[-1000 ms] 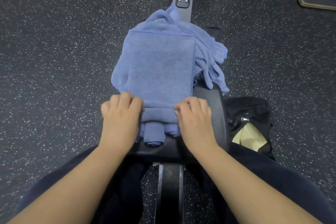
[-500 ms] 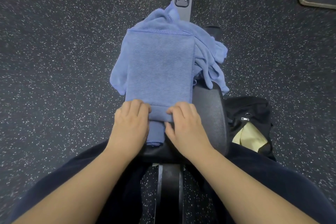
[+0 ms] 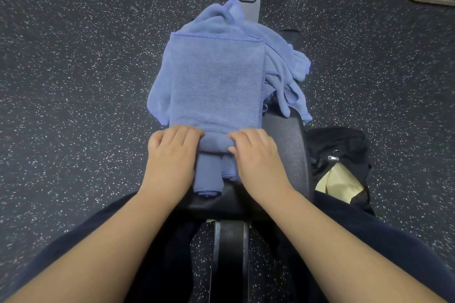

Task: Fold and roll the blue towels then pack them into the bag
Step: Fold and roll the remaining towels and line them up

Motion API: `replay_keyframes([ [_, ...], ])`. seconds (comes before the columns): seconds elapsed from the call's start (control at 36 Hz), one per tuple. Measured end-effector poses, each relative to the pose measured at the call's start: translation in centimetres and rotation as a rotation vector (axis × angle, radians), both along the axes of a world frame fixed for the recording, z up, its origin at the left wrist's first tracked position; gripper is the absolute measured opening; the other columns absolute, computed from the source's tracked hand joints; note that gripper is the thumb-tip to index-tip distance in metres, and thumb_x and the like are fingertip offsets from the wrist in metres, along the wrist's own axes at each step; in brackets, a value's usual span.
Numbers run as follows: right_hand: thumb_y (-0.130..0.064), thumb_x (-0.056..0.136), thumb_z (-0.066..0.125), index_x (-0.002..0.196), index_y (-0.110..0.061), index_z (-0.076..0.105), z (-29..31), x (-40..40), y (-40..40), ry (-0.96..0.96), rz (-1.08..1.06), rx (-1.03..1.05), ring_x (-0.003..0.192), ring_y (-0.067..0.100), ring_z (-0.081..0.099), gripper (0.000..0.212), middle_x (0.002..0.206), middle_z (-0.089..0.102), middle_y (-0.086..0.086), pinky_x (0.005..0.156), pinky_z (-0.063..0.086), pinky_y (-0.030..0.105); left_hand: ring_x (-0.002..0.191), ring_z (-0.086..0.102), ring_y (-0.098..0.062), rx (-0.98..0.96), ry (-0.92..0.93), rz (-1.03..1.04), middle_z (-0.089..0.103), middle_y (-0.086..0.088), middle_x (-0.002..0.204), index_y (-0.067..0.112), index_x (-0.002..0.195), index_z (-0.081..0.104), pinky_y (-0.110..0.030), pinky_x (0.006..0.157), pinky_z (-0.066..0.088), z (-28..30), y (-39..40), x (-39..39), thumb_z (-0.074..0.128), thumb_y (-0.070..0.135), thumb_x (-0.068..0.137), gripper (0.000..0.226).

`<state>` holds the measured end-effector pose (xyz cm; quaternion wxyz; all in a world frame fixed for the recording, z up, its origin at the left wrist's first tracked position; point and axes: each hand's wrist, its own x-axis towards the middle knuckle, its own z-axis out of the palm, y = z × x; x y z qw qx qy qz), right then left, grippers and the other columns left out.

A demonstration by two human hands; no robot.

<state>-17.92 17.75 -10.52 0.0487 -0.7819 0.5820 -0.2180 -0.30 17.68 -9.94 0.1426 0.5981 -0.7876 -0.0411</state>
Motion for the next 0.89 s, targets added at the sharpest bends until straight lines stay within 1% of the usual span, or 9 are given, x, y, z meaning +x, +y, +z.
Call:
replay_keyframes([
  [0.08,-0.026,0.087,0.04,0.096,-0.013,0.066,0.2,0.0,-0.4,0.041,-0.018,-0.015,0.078,0.024,0.057,0.03,0.085,0.064,0.0,0.071,0.028,0.028,0.098,0.046,-0.017,0.016,0.028,0.02,0.063,0.003,0.094,0.017,0.104,0.061,-0.034,0.086,0.024,0.1,-0.3,0.0,0.032,0.015,0.079,0.039],
  [0.17,-0.026,0.087,0.039,0.093,-0.014,0.065,0.4,0.2,-0.7,0.058,-0.057,-0.029,0.074,0.023,0.057,0.029,0.081,0.063,-0.002,0.068,0.026,0.03,0.099,0.042,-0.017,-0.003,0.046,0.044,0.063,0.002,0.092,0.017,0.103,0.061,-0.035,0.086,0.022,0.1,-0.6,-0.2,0.033,0.015,0.082,0.036],
  [0.31,-0.022,0.089,0.036,0.088,-0.015,0.064,0.7,0.6,-1.0,0.077,-0.082,0.003,0.069,0.025,0.056,0.029,0.075,0.06,-0.001,0.064,0.035,0.033,0.095,0.04,-0.018,-0.027,0.031,0.062,0.063,0.002,0.088,0.017,0.099,0.062,-0.037,0.081,0.021,0.0,-1.2,-0.3,0.048,0.004,0.078,0.028],
  [0.42,-0.02,0.087,0.035,0.086,-0.015,0.065,1.0,0.8,-1.5,0.143,-0.109,0.015,0.068,0.025,0.055,0.03,0.072,0.058,0.0,0.066,0.026,0.033,0.093,0.038,-0.018,0.006,0.067,0.076,0.065,0.002,0.087,0.017,0.097,0.063,-0.036,0.079,0.019,0.2,-1.7,-0.5,0.032,0.009,0.079,0.037],
  [0.53,-0.007,0.079,0.058,0.085,-0.013,0.065,0.8,0.8,-1.5,0.151,-0.121,-0.022,0.073,0.028,0.055,0.011,0.075,0.058,0.003,0.067,0.022,0.034,0.095,0.038,-0.02,-0.039,0.073,0.095,0.064,-0.001,0.093,0.017,0.097,0.065,-0.036,0.078,0.02,0.3,-1.8,-0.8,0.037,0.018,0.088,0.029],
  [0.61,0.001,0.07,0.073,0.086,-0.012,0.066,0.7,0.9,-1.5,0.148,-0.127,-0.012,0.075,0.029,0.055,0.021,0.077,0.059,0.004,0.068,0.022,0.034,0.093,0.038,-0.024,-0.151,0.09,0.117,0.057,-0.011,0.105,0.015,0.101,0.06,-0.036,0.078,0.022,0.4,-1.8,-0.7,0.055,0.013,0.084,0.018],
  [0.67,0.001,0.067,0.076,0.085,-0.012,0.066,0.7,1.1,-1.6,0.144,-0.135,-0.014,0.074,0.029,0.055,0.024,0.077,0.058,0.005,0.067,0.022,0.034,0.088,0.037,-0.024,-0.196,0.081,0.087,0.055,-0.01,0.1,0.015,0.093,0.061,-0.036,0.076,0.022,0.6,-1.7,-0.7,0.059,0.005,0.079,0.018],
  [0.78,0.003,0.063,0.076,0.082,-0.012,0.065,0.5,1.2,-1.8,0.143,-0.18,-0.021,0.078,0.024,0.041,0.027,0.082,0.054,0.007,0.068,0.023,0.034,0.084,0.038,-0.022,-0.188,0.032,-0.006,0.059,-0.005,0.086,0.017,0.079,0.066,-0.035,0.07,0.021,1.1,-1.4,-0.9,0.042,0.01,0.076,0.026],
  [0.89,0.0,0.067,0.067,0.081,-0.013,0.065,0.4,1.2,-2.3,0.167,-0.196,-0.056,0.08,0.023,0.033,0.018,0.081,0.054,0.007,0.071,0.024,0.034,0.086,0.04,-0.022,-0.183,-0.019,0.037,0.06,-0.003,0.086,0.019,0.084,0.067,-0.036,0.072,0.024,1.0,-1.3,-1.1,0.049,0.015,0.079,0.018],
])
